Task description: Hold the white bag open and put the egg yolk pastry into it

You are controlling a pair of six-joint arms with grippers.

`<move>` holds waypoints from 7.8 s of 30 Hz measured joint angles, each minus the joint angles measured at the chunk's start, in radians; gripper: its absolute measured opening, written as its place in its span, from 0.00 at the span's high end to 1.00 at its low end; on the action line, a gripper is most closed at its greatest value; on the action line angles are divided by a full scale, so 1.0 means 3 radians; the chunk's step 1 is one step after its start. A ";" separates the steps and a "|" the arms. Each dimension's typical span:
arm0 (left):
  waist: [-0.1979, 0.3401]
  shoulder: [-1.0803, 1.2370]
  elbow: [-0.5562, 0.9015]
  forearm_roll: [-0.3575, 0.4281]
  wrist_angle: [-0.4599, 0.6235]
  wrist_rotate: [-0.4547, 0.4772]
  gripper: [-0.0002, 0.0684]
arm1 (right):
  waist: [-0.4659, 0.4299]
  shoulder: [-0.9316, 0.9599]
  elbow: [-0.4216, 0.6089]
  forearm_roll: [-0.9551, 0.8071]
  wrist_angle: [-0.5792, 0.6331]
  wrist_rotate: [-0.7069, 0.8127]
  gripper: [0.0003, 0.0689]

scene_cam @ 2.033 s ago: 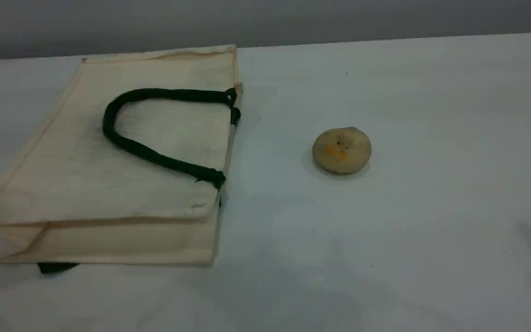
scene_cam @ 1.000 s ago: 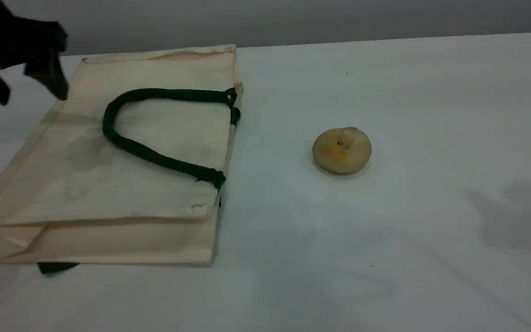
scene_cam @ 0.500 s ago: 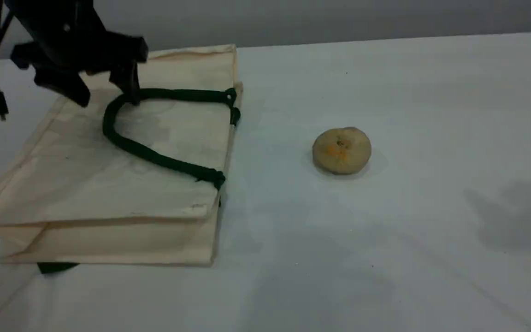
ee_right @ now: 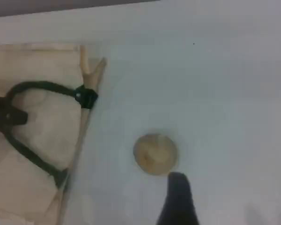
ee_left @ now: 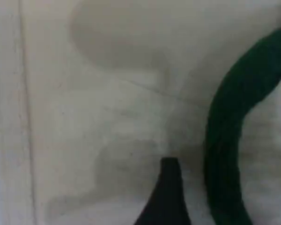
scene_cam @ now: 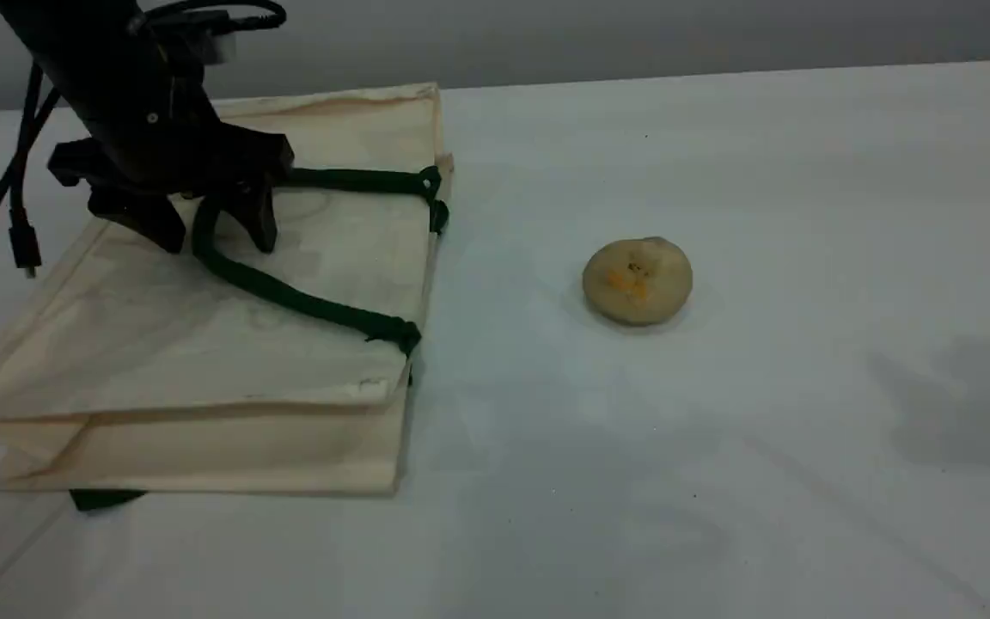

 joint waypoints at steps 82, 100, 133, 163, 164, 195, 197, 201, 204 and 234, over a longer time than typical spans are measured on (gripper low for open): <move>0.0007 -0.2120 -0.1430 -0.1294 0.2429 0.2697 0.86 | 0.0573 0.0770 0.0000 -0.0005 -0.0024 -0.0531 0.29; 0.0007 -0.2055 -0.1430 -0.1260 0.2422 0.2607 0.86 | 0.0891 0.1691 0.0000 0.0467 -0.0619 -0.0919 0.29; 0.0007 -0.2055 -0.1430 -0.1198 0.2425 0.2606 0.86 | 0.1156 0.2919 -0.0863 0.0376 -0.1040 -0.0908 0.29; 0.0007 -0.2055 -0.1430 -0.1198 0.2425 0.2603 0.86 | 0.1160 0.3215 -0.0936 0.0601 -0.1176 -0.0932 0.32; 0.0007 -0.2055 -0.1430 -0.1198 0.2425 0.2603 0.86 | 0.1162 0.3215 -0.0936 0.0601 -0.1173 -0.0932 0.34; 0.0007 -0.2055 -0.1430 -0.1186 0.2425 0.2592 0.86 | 0.0572 0.2182 -0.0926 -0.0362 -0.0491 -0.0412 0.73; 0.0007 -0.2055 -0.1430 -0.1186 0.2425 0.2592 0.86 | 0.0567 0.1968 -0.0926 -0.0534 -0.0408 -0.0217 0.73; 0.0007 -0.2050 -0.1430 -0.1193 0.2425 0.2592 0.86 | 0.0567 0.1537 -0.0926 -0.0793 -0.0174 0.0035 0.73; 0.0007 -0.2015 -0.1430 -0.1206 0.2425 0.2592 0.86 | 0.0567 0.1163 -0.0919 -0.0786 0.0014 0.0044 0.73; 0.0007 -0.1675 -0.1430 -0.1666 0.2424 0.2616 0.86 | 0.2201 0.0782 -0.0889 -0.0582 -0.0095 0.0044 0.74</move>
